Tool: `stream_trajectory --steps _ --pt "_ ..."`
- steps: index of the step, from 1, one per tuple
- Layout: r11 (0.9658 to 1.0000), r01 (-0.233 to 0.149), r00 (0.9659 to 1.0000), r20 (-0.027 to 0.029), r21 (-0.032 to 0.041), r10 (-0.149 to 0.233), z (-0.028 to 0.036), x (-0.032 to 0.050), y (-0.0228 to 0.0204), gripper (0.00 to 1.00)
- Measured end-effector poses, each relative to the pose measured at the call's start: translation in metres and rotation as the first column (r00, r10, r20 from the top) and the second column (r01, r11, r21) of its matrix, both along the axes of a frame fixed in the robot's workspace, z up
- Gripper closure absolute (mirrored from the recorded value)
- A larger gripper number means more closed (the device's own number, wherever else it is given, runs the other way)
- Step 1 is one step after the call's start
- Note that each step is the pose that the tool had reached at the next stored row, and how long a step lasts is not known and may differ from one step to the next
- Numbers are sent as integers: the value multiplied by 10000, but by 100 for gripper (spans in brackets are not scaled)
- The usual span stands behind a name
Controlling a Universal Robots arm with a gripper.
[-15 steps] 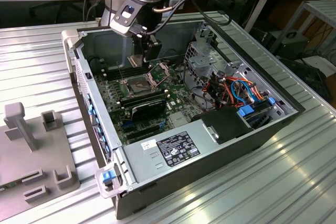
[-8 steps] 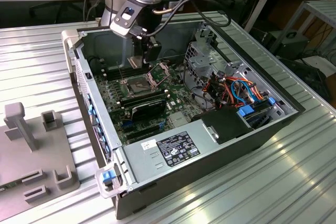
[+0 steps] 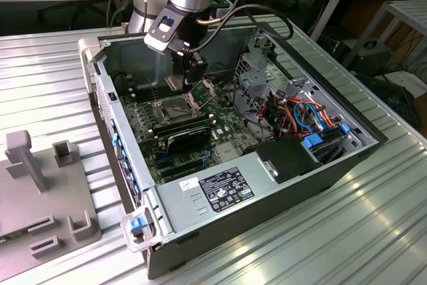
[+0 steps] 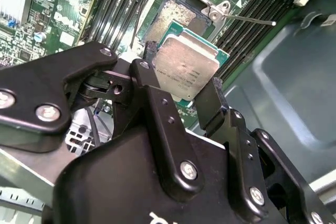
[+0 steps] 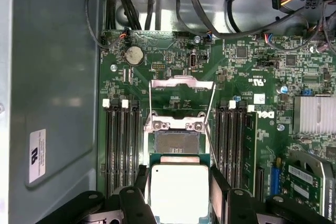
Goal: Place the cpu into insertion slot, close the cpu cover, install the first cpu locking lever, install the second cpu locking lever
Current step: 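Place the cpu into insertion slot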
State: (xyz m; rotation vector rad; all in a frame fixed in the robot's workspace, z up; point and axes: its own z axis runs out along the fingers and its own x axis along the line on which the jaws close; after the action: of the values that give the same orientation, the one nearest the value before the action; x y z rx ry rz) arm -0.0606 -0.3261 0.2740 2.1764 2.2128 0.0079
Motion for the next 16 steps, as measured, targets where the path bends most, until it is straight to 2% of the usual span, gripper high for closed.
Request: stream_trajectory --steps 4,7,16 --pt "10000 2 10000 -1 -1 -2 -93 14 0 45" --pt "10000 0 10000 0 0 0 -139 17 0 45" --pt "10000 0 10000 1 2 0 -159 17 0 45"
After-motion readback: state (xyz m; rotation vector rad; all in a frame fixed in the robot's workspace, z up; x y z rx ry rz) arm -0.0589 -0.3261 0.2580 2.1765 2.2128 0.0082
